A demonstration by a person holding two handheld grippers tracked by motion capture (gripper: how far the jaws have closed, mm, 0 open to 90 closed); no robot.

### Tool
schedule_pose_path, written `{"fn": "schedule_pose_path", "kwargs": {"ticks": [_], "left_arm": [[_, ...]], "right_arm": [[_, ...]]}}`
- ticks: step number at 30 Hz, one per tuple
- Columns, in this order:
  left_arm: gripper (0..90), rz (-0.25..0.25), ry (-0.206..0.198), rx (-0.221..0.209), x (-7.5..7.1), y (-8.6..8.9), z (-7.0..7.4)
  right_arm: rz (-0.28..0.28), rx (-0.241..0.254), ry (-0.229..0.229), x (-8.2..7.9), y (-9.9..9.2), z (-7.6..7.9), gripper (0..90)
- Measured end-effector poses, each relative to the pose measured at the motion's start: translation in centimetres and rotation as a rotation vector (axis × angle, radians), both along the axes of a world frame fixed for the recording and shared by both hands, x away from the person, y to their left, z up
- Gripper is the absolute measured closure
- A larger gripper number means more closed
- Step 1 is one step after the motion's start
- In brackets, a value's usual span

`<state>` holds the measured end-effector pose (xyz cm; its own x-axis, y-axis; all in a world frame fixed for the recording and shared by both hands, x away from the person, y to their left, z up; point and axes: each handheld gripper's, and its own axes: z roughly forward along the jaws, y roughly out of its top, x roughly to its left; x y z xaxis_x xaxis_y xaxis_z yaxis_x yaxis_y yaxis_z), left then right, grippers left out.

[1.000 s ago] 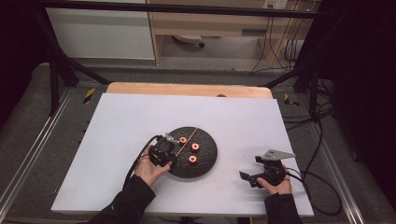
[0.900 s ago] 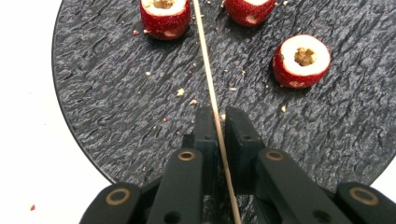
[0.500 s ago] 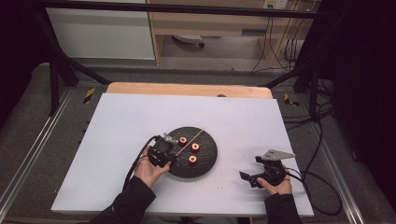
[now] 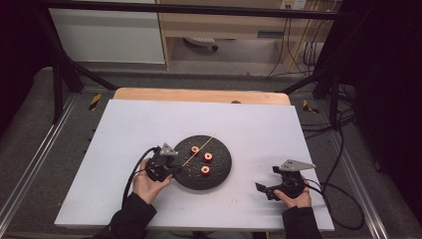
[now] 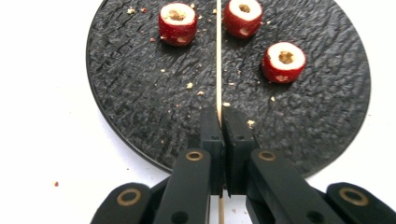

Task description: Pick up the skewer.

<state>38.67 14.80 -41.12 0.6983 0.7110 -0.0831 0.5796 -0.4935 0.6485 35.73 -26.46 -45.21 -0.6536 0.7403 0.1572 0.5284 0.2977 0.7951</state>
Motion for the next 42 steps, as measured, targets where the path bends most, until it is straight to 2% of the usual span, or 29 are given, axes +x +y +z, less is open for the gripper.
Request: {"fn": "schedule_pose_path", "kwargs": {"ticks": [6,8,16,25,35,42], "left_arm": [[87.6,-0.034,-0.011,-0.043,-0.8,0.7,-0.3],[87.6,-0.045,-0.015,-0.035,-1.0,0.8,-0.3],[87.6,-0.053,-0.051,-0.053,-1.9,1.2,-0.3],[87.6,-0.036,-0.1,-0.085,-3.2,2.2,0.1],[87.6,-0.009,-0.13,-0.107,-4.6,4.0,-0.3],[87.6,0.003,-0.153,-0.125,-5.3,5.6,-0.8]], "right_arm": [[-0.002,-0.023,-0.018,-0.1,0.5,0.2,0.5],[0.003,-0.03,-0.02,-0.1,0.7,0.4,0.5],[0.019,-0.052,-0.036,-0.1,1.4,0.6,0.5],[0.029,-0.067,-0.043,-0.1,2.4,1.2,0.5],[0.04,-0.078,-0.016,0.4,4.1,1.9,0.5],[0.055,-0.081,0.015,1.0,6.2,2.6,0.7]]}}
